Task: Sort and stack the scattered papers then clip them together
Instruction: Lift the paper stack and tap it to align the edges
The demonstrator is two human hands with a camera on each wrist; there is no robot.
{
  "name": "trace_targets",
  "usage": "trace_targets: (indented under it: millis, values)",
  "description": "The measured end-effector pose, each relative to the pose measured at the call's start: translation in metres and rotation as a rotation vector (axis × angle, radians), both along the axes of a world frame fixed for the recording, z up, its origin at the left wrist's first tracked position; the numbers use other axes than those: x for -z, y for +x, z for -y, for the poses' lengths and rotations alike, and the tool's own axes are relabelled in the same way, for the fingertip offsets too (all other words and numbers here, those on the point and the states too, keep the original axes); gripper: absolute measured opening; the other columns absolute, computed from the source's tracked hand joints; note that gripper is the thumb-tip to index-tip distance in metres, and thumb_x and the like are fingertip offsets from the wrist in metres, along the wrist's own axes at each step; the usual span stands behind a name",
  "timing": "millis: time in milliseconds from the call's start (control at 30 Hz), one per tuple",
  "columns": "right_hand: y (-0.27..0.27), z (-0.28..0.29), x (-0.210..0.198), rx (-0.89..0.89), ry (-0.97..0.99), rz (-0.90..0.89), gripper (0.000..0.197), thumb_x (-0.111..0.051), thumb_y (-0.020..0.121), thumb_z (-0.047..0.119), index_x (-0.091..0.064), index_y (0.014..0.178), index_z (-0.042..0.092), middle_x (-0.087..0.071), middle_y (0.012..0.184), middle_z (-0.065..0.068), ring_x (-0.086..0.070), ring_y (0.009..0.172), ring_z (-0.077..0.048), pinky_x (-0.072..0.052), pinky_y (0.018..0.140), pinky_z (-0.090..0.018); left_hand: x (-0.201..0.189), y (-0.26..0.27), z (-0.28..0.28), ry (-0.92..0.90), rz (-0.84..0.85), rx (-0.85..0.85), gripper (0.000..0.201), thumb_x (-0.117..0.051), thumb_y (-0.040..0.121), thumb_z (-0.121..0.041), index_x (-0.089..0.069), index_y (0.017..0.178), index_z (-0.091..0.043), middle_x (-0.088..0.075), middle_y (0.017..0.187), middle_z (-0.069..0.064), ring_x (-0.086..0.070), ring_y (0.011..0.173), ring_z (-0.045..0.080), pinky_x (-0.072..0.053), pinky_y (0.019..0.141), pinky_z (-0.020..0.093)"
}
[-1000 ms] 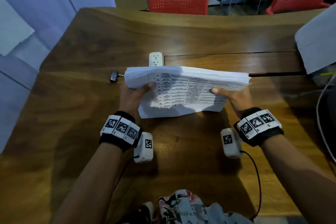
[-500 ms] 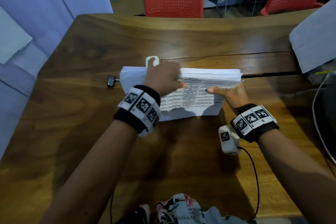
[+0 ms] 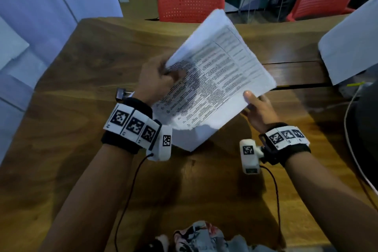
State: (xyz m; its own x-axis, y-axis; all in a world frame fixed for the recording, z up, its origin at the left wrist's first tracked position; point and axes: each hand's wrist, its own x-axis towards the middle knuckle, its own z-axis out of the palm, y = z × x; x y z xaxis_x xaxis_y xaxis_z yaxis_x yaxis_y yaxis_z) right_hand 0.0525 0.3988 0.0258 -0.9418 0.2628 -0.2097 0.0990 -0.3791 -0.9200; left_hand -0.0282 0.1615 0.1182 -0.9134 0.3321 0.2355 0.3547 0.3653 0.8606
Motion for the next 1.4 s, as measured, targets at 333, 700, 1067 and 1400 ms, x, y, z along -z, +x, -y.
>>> trace_targets:
  millis: [333, 700, 1067, 1400]
  values:
    - [-0.008, 0.036, -0.046, 0.210, 0.353, -0.297, 0.034, -0.047, 0.092, 0.009, -0.041, 0.126, 0.013, -0.055, 0.119, 0.002, -0.054, 0.115, -0.011, -0.044, 0.099, -0.027, 0.049, 0.013, 0.019, 0.462, 0.253, -0.105, 0.028, -0.055, 0.091, -0.007, -0.051, 0.119, -0.010, -0.063, 0.101, -0.008, -0.065, 0.090, 0.002, -0.057, 0.079, 0.023]
    - [0.000, 0.069, -0.062, 0.439, 0.906, -0.513, 0.061, -0.055, 0.076, -0.003, -0.032, 0.128, 0.017, -0.036, 0.125, -0.003, -0.027, 0.109, 0.028, -0.027, 0.090, 0.007, 0.004, 0.024, 0.008, 0.628, 0.139, -0.245, 0.047, -0.064, 0.059, -0.061, -0.044, 0.073, -0.021, -0.048, 0.066, -0.006, -0.048, 0.060, 0.010, -0.044, 0.055, 0.020]
    - [0.006, 0.071, -0.070, 0.529, 0.978, -0.443, 0.052, -0.048, 0.077, 0.006, -0.050, 0.128, 0.006, -0.039, 0.114, -0.008, -0.037, 0.103, 0.019, -0.037, 0.085, 0.001, 0.000, 0.015, 0.012, 0.555, 0.080, -0.349, 0.032, -0.040, 0.098, -0.023, -0.047, 0.068, -0.019, -0.042, 0.061, -0.003, -0.041, 0.053, 0.005, -0.035, 0.047, 0.014]
    - [-0.003, 0.064, -0.037, 0.405, 0.613, -0.158, 0.037, -0.038, 0.080, -0.011, -0.055, 0.102, 0.013, -0.057, 0.088, 0.006, -0.053, 0.067, 0.008, -0.042, 0.062, -0.008, 0.032, 0.022, 0.028, 0.417, 0.198, -0.134, 0.034, -0.051, 0.092, -0.003, -0.045, 0.124, 0.007, -0.061, 0.097, -0.007, -0.065, 0.081, -0.006, -0.055, 0.072, 0.015]
